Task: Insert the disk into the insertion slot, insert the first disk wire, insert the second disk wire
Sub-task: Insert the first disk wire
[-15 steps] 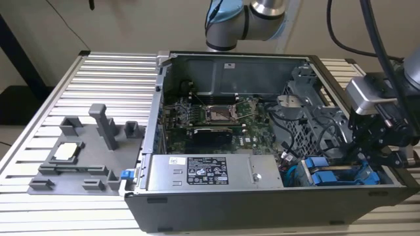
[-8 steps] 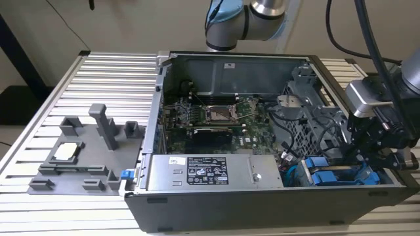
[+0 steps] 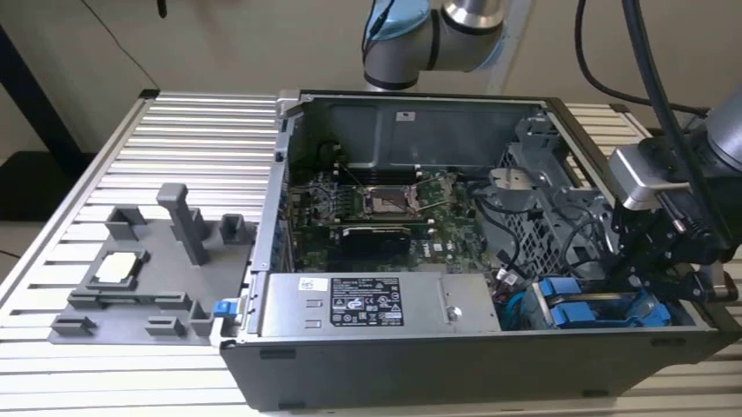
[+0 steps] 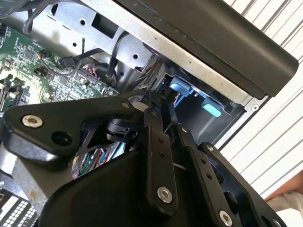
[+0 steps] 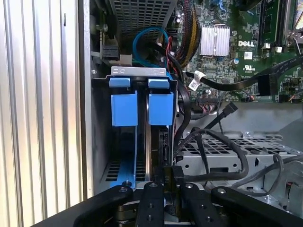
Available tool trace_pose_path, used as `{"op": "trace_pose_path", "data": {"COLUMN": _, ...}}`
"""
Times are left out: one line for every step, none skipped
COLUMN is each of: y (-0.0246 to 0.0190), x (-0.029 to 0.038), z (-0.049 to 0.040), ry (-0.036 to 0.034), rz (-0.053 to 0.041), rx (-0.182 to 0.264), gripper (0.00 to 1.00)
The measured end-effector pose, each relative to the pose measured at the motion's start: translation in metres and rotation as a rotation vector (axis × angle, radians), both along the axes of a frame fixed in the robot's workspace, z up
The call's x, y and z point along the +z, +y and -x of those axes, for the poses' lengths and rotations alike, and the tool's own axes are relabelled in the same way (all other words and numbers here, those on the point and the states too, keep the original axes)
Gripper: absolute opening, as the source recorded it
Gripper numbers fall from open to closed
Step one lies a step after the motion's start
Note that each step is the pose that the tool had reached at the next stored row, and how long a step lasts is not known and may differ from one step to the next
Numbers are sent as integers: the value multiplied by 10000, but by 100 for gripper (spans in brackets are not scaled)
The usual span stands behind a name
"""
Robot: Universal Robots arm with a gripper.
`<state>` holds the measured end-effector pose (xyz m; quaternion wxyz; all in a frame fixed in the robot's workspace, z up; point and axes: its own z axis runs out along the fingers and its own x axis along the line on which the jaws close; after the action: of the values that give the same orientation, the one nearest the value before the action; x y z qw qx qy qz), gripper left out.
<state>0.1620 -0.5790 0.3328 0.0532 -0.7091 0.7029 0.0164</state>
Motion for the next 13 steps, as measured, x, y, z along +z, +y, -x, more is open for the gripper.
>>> {"op": "trace_pose_path", "data": {"y": 0, "x": 0, "z": 0, "ry": -1, "rz": 3, "rx": 1, "gripper": 20}}
{"op": "trace_pose_path", "data": {"y": 0, "x": 1, "z": 0, "ry": -2, "rz": 4, "rx": 0, "gripper": 20}}
{"op": "trace_pose_path", "data": {"y": 0, "x": 6, "z": 0, "ry": -2, "rz": 14, "rx": 0, "gripper": 27}}
{"op": "trace_pose_path", "data": {"y": 0, "x": 22, "z": 0, "ry": -2, "rz": 14, "rx": -1, "gripper": 27}}
{"op": "trace_pose_path", "data": {"y": 1, "x": 59, "z": 0, "ry": -2, "rz": 13, "rx": -1, "gripper": 27}}
{"op": "trace_pose_path", "data": {"y": 0, "x": 104, "z": 0, "ry": -1, "rz": 12, "rx": -1, "gripper": 27}}
{"op": "trace_pose_path", "data": {"y": 0, "x": 151, "z": 0, "ry": -2, "rz": 16, "rx": -1, "gripper": 27}}
{"op": "trace_pose_path", "data": {"y": 0, "x": 196, "z": -1, "ry": -2, "rz": 12, "rx": 0, "gripper": 27}}
{"op": "trace_pose_path", "data": {"y": 0, "x": 243, "z": 0, "ry": -2, "rz": 15, "rx": 0, "gripper": 27}}
{"op": "trace_pose_path", "data": {"y": 0, "x": 289, "z": 0, "ry": -2, "rz": 14, "rx": 0, "gripper": 27}}
{"op": "trace_pose_path", "data": {"y": 0, "x": 332, "z": 0, "ry": -2, "rz": 12, "rx": 0, "gripper": 27}}
{"op": "trace_pose_path", "data": {"y": 0, "x": 379, "z": 0, "ry": -2, "rz": 14, "rx": 0, "gripper": 27}}
{"op": "trace_pose_path", "data": {"y": 0, "x": 424, "z": 0, "ry": -2, "rz": 14, "rx": 0, "gripper": 27}}
